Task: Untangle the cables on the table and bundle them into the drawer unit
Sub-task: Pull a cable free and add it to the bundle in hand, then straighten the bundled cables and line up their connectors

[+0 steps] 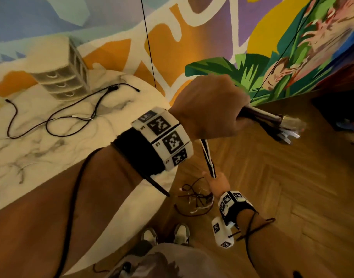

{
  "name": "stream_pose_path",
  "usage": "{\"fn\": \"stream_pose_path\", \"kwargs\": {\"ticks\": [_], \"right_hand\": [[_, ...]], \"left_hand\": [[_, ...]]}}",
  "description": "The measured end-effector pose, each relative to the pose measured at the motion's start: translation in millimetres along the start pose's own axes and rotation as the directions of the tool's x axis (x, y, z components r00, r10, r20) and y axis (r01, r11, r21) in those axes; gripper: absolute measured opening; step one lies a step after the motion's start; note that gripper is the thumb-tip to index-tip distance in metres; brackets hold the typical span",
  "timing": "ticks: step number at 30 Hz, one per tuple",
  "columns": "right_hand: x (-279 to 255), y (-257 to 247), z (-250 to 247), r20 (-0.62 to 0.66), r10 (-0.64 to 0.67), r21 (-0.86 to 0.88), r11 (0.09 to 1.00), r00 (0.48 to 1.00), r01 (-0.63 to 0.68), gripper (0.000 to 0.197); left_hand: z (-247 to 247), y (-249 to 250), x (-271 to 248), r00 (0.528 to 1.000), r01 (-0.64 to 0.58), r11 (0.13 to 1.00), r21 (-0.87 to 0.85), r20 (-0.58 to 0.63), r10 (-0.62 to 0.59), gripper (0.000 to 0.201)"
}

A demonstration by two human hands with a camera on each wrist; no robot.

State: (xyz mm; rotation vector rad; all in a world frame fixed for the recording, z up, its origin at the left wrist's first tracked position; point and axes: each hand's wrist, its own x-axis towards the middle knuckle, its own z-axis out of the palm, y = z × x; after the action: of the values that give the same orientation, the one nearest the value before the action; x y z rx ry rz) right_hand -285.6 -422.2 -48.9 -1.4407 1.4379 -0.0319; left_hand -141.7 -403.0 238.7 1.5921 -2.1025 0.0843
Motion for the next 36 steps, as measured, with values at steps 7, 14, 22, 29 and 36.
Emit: {"fn": "stream_pose_path", "kwargs": {"ticks": [7,14,22,29,36], "right_hand": [[24,8,-12,-0.081,0.226,-0.176,0.955,0.971,-0.237,0.044],[35,35,-35,-0.138,0.303,-0.285,0.9,0.943,-0.331,0.045],[36,44,-44,-0.175,0.305,-0.246,0.907,0.936,-0.341,0.048],[44,68,-45,-0.004,0.22,-0.379,0.902,0.975,-0.205,0.049],[-26,-41,-70,0.08,-0.374,0.371,0.872,0.924,0.32,0.031]], "left_hand": [[-23,5,12,0.985,-0.16,0.978,0.134,-0.036,0.166,0.031],[-27,4,18,0.967,-0.205,0.961,0.185,-0.114,0.228,0.03],[-21,7,26,0.951,-0.221,0.956,0.193,-0.175,0.255,0.032],[0,11,26,0.966,-0.029,0.964,-0.266,-0.257,-0.042,0.032],[66,12,-7,0.805,0.557,0.486,-0.673,0.295,-0.515,0.042]]}}
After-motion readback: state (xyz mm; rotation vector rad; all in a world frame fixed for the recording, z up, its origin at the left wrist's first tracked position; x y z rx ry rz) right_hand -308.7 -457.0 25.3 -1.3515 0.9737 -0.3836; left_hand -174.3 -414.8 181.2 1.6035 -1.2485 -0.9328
